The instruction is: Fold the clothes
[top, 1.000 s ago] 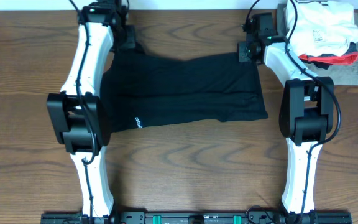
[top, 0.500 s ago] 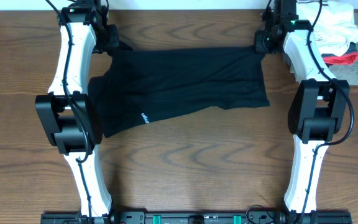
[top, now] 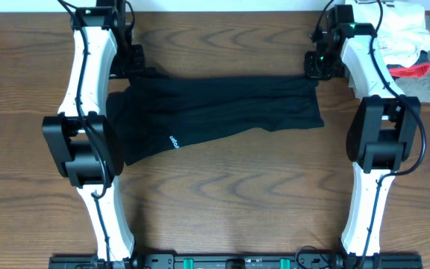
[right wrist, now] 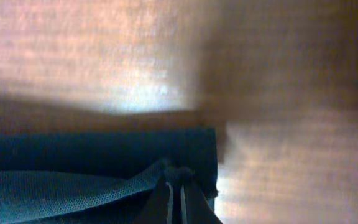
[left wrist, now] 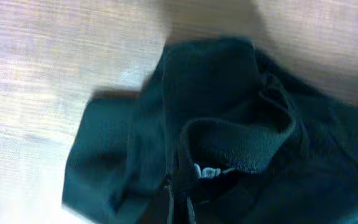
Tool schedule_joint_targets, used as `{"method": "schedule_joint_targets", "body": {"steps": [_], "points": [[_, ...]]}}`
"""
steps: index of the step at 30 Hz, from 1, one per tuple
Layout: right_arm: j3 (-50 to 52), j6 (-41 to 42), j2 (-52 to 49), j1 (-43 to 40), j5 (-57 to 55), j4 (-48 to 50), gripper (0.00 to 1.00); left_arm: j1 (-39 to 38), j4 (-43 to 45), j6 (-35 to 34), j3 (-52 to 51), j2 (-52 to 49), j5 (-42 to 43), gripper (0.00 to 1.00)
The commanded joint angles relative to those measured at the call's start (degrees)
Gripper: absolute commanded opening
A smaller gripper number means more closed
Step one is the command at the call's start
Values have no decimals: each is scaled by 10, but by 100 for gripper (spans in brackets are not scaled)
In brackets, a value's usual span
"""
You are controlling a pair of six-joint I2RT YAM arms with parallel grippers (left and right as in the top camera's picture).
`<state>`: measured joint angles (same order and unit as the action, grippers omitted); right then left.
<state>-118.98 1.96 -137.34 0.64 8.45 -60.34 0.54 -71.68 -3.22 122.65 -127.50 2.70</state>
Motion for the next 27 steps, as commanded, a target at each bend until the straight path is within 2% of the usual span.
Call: {"method": "schedule_joint_targets", "body": {"steps": [1, 11, 20, 27], "points": [[-11, -14, 52, -2, 8, -18, 1, 3, -34, -5, 6, 46, -4, 6], [-11, -29, 57, -1, 8, -50, 1, 2, -130, -5, -20, 44, -4, 6], [-11, -29, 57, 0, 8, -53, 1, 3, -141, -16, -122, 44, -4, 6], [-11, -29, 57, 1, 8, -50, 1, 2, -115, -18, -227, 44, -4, 6]]}}
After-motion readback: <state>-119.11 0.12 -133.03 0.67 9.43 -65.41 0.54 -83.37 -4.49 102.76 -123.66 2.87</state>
